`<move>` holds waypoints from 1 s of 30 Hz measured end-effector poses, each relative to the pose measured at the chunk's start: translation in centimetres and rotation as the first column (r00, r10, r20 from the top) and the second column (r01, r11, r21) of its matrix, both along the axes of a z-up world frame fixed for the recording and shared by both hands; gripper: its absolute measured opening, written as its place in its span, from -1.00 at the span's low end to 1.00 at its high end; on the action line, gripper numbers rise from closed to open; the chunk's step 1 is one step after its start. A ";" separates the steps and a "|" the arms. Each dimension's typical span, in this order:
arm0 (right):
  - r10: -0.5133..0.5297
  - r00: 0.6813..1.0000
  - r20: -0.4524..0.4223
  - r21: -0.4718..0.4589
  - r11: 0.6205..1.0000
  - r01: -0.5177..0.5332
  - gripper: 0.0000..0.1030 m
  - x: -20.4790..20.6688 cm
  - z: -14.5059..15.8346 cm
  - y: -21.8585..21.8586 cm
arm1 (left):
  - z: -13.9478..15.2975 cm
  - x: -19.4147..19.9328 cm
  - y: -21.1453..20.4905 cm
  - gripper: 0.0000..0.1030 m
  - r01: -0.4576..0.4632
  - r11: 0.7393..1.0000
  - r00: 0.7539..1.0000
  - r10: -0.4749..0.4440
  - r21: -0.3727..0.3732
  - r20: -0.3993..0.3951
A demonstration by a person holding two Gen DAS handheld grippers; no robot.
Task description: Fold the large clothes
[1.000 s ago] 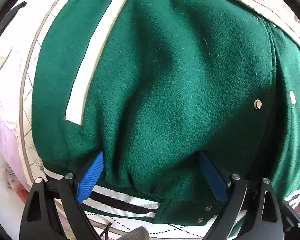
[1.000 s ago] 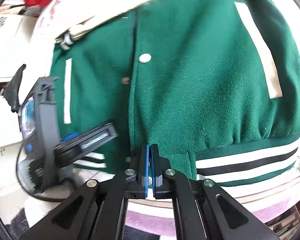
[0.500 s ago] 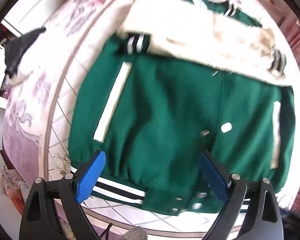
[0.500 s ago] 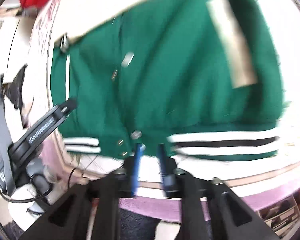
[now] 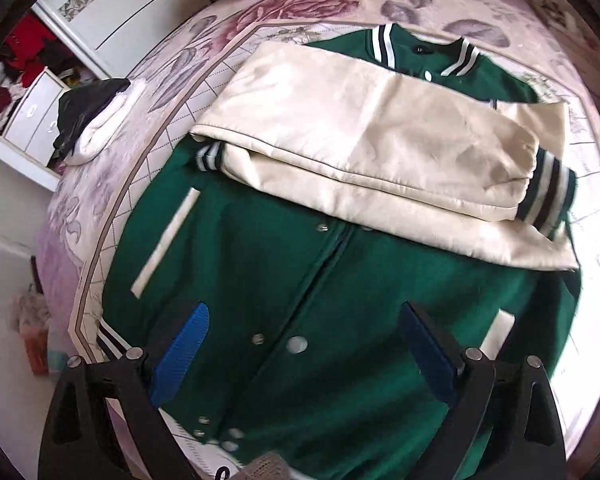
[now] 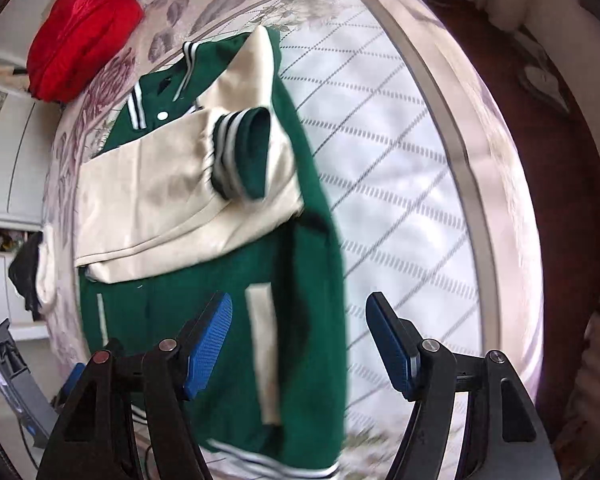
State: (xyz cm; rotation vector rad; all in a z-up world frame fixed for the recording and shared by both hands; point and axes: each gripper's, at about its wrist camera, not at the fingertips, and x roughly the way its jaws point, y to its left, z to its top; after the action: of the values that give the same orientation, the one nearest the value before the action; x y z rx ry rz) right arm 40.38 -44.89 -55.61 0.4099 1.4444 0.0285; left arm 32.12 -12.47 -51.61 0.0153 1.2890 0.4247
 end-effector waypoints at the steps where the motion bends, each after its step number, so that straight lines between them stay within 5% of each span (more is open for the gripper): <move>1: 0.036 0.999 -0.012 -0.003 0.999 -0.036 0.39 1.1 -1.1 -0.6 | -0.8 0.3 -0.5 0.88 -0.004 1.000 1.000 0.004 0.010 -0.010; 7: 0.250 0.967 -0.054 0.021 0.968 -0.249 0.38 5.4 -7.2 0.8 | -4.3 1.7 -3.5 0.88 0.004 0.998 0.998 0.000 0.059 -0.062; 10: 0.169 0.985 -0.023 0.071 0.983 -0.167 -0.73 6.8 -9.0 -0.3 | -6.0 2.3 -4.3 0.89 0.025 0.997 0.995 -0.017 0.076 -0.094; 12: 0.001 1.000 -0.030 0.066 0.998 0.001 -0.72 6.4 -9.8 -2.7 | -7.2 2.5 -4.2 0.89 0.037 0.996 0.992 -0.027 0.078 -0.125; 16: 0.001 0.994 -0.111 0.128 0.992 0.013 -0.73 5.8 -11.5 -4.0 | -8.3 2.1 -3.5 0.89 0.048 0.998 0.984 -0.040 0.045 -0.175; 18: 0.059 0.988 -0.146 0.130 0.991 -0.040 -0.52 5.2 -10.8 -4.1 | -7.7 1.8 -3.5 0.89 0.066 0.997 0.982 -0.060 0.032 -0.177; 20: 0.066 0.984 -0.165 0.176 0.984 -0.036 0.07 3.4 -10.0 -4.7 | -6.6 1.0 -3.7 0.89 0.086 0.996 0.982 -0.082 0.021 -0.168; 22: 0.079 0.972 -0.220 0.272 0.962 -0.017 0.30 0.8 -10.7 -4.2 | -5.3 -0.1 -4.0 0.89 0.113 0.993 0.981 -0.108 0.021 -0.162; 24: 0.107 0.956 -0.272 0.379 0.925 0.005 0.28 -1.6 -12.5 -3.0 | -4.3 -1.5 -4.0 0.89 0.136 0.990 0.977 -0.130 0.026 -0.166; 25: 0.098 0.956 -0.278 0.389 0.921 0.019 -0.14 -3.1 -13.1 -2.5 | -4.1 -2.1 -4.0 0.89 0.145 0.989 0.976 -0.138 0.035 -0.169; 26: 0.068 0.956 -0.286 0.374 0.926 0.045 -0.86 -4.4 -13.8 -2.0 | -3.8 -2.8 -3.8 0.89 0.157 0.986 0.973 -0.146 0.048 -0.179; 30: 0.026 0.963 -0.268 0.333 0.941 0.068 -0.87 -7.7 -12.9 0.5 | -2.8 -5.4 -2.2 0.88 0.166 0.983 0.966 -0.146 0.078 -0.211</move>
State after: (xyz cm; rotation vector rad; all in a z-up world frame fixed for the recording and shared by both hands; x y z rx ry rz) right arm 32.69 -44.43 -68.51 0.7355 1.7097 0.2149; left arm 26.68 -14.64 -54.39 0.2452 1.4578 0.3552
